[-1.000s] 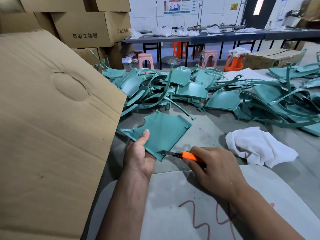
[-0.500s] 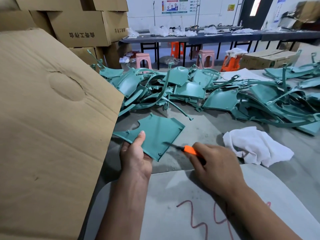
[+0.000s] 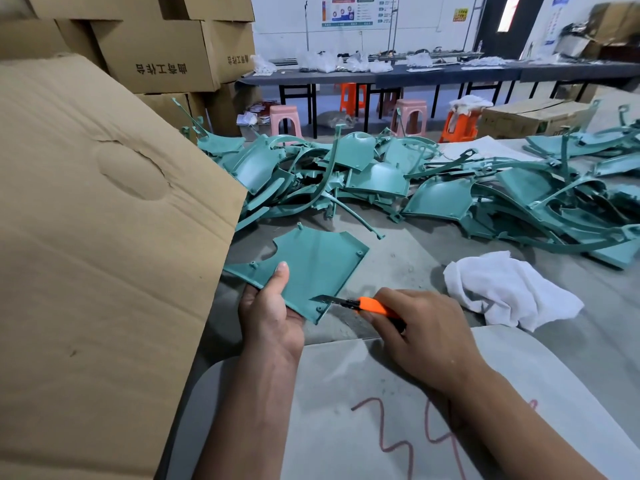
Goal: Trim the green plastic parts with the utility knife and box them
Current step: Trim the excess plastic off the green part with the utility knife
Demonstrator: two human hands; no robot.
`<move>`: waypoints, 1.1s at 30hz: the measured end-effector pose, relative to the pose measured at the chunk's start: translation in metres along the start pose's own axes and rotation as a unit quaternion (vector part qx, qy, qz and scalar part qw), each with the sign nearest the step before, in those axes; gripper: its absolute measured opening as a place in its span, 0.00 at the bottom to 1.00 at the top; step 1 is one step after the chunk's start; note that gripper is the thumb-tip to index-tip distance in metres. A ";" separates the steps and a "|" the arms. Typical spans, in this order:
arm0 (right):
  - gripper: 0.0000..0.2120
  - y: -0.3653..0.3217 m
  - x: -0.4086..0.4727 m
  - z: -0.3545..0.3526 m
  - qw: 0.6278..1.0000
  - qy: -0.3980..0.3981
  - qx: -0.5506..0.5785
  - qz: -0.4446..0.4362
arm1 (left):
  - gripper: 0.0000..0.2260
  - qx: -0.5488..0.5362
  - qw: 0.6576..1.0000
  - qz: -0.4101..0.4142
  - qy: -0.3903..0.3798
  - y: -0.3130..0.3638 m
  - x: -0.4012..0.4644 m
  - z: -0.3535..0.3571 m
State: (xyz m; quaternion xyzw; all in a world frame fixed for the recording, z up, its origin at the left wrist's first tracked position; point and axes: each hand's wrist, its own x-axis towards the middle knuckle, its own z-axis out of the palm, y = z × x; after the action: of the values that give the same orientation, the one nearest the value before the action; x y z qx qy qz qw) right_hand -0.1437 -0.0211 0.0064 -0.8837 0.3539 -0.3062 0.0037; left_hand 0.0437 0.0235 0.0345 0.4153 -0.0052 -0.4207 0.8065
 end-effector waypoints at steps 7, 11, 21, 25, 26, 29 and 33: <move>0.20 0.019 0.004 -0.004 0.992 0.067 -0.039 0.099 | 0.07 0.013 1.000 0.011 0.019 -0.001 0.000 -0.003; 0.20 0.037 0.005 -0.005 0.974 0.059 -0.101 0.194 | 0.06 0.025 0.999 0.035 0.020 -0.005 -0.003 -0.003; 0.22 0.034 0.007 -0.017 0.953 0.163 0.189 0.169 | 0.09 0.323 0.904 0.279 0.031 -0.022 0.001 -0.012; 0.19 0.024 0.007 -0.024 0.861 0.086 0.479 0.149 | 0.12 0.377 0.826 0.418 0.024 -0.022 -0.014 -0.010; 0.17 0.023 0.007 -0.026 0.836 0.050 0.525 0.153 | 0.12 0.399 0.799 0.449 0.002 -0.022 -0.017 -0.009; 0.13 0.021 0.007 -0.026 0.845 -0.038 0.510 0.154 | 0.14 0.444 0.741 0.501 -0.055 -0.025 -0.018 -0.010; 0.21 0.016 0.009 -0.018 0.831 0.027 0.511 0.219 | 0.13 0.399 0.790 0.453 -0.109 -0.024 -0.018 -0.007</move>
State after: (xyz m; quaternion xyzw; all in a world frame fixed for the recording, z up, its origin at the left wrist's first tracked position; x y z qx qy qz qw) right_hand -0.1588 -0.0353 0.0225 -0.6463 0.3311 -0.4585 0.5122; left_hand 0.0185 0.0327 0.0196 0.6016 -0.4475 -0.0103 0.6616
